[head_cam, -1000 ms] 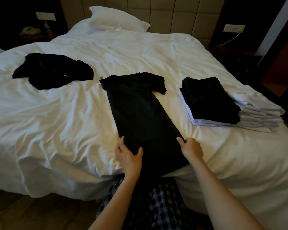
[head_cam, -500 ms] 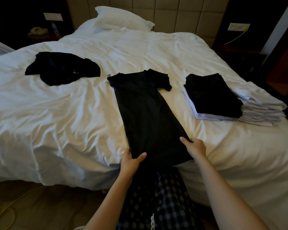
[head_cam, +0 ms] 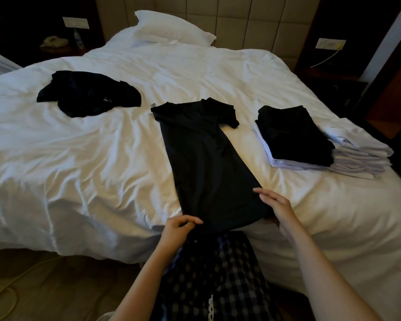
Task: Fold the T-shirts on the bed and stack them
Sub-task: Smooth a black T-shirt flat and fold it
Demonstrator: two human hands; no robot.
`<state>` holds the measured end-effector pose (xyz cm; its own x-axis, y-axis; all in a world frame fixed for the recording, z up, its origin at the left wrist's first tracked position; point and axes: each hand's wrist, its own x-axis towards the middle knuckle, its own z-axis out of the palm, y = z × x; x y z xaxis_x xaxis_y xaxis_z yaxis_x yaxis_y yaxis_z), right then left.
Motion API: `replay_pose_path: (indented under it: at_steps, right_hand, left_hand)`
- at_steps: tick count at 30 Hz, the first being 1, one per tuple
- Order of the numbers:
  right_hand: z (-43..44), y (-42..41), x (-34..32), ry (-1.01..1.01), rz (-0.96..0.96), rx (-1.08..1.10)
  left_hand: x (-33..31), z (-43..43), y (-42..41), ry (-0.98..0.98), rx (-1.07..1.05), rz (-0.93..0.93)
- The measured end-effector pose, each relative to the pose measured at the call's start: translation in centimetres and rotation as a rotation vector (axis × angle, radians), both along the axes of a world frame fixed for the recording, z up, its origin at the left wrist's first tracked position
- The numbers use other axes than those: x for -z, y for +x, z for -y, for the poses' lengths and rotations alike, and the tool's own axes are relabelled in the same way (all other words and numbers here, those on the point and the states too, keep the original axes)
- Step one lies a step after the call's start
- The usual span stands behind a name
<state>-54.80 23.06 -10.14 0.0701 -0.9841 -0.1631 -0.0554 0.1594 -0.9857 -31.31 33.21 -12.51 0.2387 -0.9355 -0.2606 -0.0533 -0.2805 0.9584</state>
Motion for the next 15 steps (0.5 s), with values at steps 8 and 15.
replay_pose_path:
  at_steps: [8,15]
  right_hand:
    - [0.7,-0.9,0.1,0.13,-0.131,-0.056]
    - [0.7,-0.6,0.4,0.019,-0.183,-0.083]
  left_hand:
    - [0.3,-1.1,2.0,-0.164,0.183,0.092]
    - [0.8,-0.7,1.0,-0.199,-0.001,0.268]
